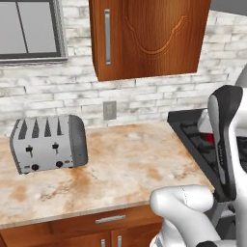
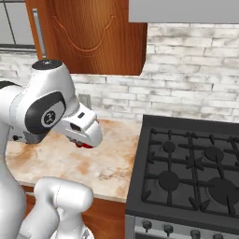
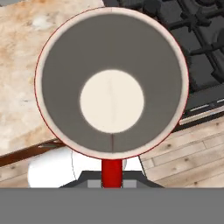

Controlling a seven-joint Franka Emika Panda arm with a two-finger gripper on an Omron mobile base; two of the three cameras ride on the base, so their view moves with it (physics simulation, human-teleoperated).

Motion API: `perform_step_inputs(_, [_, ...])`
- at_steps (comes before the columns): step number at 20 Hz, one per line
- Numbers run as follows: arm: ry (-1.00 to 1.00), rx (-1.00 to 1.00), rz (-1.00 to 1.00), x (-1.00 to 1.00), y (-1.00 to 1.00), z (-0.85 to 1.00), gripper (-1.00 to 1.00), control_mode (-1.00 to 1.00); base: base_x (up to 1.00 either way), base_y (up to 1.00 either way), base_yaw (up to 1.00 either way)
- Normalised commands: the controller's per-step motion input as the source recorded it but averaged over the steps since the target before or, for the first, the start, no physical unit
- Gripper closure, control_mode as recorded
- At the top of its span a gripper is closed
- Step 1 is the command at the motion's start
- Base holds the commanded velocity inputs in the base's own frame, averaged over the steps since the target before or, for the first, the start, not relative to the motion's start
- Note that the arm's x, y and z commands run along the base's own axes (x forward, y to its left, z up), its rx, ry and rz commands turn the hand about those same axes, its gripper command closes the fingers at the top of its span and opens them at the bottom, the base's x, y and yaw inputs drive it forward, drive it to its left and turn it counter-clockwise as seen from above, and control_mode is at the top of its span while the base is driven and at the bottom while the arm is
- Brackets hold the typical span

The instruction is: Clear the mugs and bowl far away from the sink.

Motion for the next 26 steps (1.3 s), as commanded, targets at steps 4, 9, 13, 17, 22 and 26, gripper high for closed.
perform_step_inputs(4, [0.05,0.00,0.13,0.37,0.27,-0.37,1.00,-1.00,0.00,0.00,0.00])
perform_step_inputs(9, [0.00,-0.01,0.00,0.19,0.25,-0.59,1.00,-1.00,0.00,0.00,0.00])
perform_step_inputs(13, [-0.11,0.01,0.00,0.26,0.21,-0.38,1.00,-1.00,0.00,0.00,0.00])
perform_step_inputs(17, [-0.02,0.00,0.00,0.29,0.29,-0.28,1.00,-1.00,0.00,0.00,0.00])
perform_step_inputs(22, [0.06,-0.01,0.00,0.33,0.31,-0.26,1.00,-1.00,0.00,0.00,0.00])
perform_step_inputs(26, [0.10,-0.02,0.00,0.27,0.26,-0.19,1.00,-1.00,0.00,0.00,0.00])
